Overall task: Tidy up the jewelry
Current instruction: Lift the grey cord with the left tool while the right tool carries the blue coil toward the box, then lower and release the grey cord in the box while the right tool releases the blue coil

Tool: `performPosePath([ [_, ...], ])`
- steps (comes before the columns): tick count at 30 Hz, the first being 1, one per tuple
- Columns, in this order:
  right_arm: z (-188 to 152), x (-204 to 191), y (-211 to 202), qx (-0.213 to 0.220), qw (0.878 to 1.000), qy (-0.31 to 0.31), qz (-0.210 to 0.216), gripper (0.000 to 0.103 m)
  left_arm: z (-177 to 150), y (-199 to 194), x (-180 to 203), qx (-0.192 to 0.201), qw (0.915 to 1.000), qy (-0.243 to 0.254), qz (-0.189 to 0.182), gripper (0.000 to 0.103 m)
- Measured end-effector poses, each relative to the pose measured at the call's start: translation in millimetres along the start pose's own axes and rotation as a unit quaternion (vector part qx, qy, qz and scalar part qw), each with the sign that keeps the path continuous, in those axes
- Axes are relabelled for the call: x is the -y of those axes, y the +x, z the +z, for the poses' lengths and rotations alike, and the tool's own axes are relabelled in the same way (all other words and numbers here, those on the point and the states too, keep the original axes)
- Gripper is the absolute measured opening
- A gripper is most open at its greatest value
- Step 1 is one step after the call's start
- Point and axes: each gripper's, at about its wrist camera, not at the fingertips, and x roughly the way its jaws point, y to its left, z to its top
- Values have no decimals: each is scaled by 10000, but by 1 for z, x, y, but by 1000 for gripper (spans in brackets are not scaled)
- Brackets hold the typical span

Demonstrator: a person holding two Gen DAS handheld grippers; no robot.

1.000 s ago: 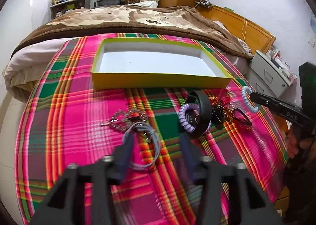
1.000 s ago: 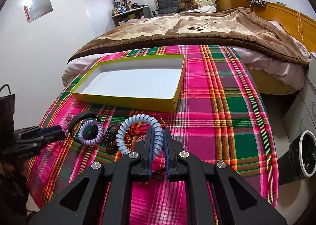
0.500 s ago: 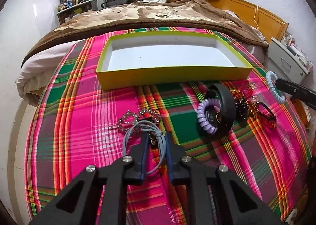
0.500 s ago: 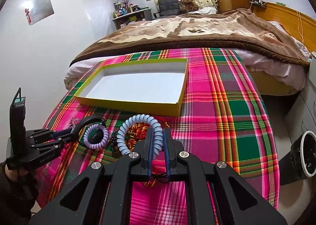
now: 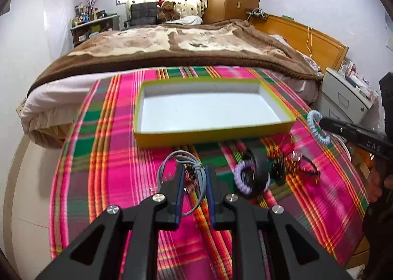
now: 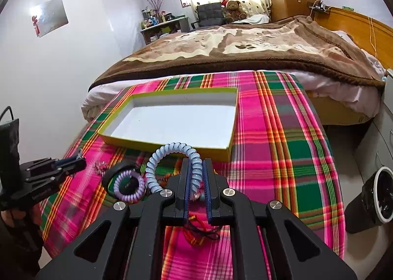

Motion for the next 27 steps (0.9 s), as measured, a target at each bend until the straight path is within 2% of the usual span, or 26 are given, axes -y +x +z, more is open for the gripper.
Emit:
performPosePath([
  [6,21,-3,6,57,10000,25,-35,10,30,8,-15,114,9997,-123,-149,17],
  [10,41,-2,19,92,9999,34,-119,10,52,22,-24,172,9997,-131,-91,17],
  [13,56,2,34,78,9998,42,-170,10,67,41,-30,87,9994,-220,-246,17],
  [17,68,16,65,-136,9995,193,-219,10,83,65,-34,78,9993,-220,-279,17],
  [20,73,24,90,-352,9983,134,-443,10,90,89,-41,-130,9980,-398,-482,17],
  [27,76,28,126,-646,9962,-18,-576,10,94,120,-46,-318,9981,-386,-370,17],
])
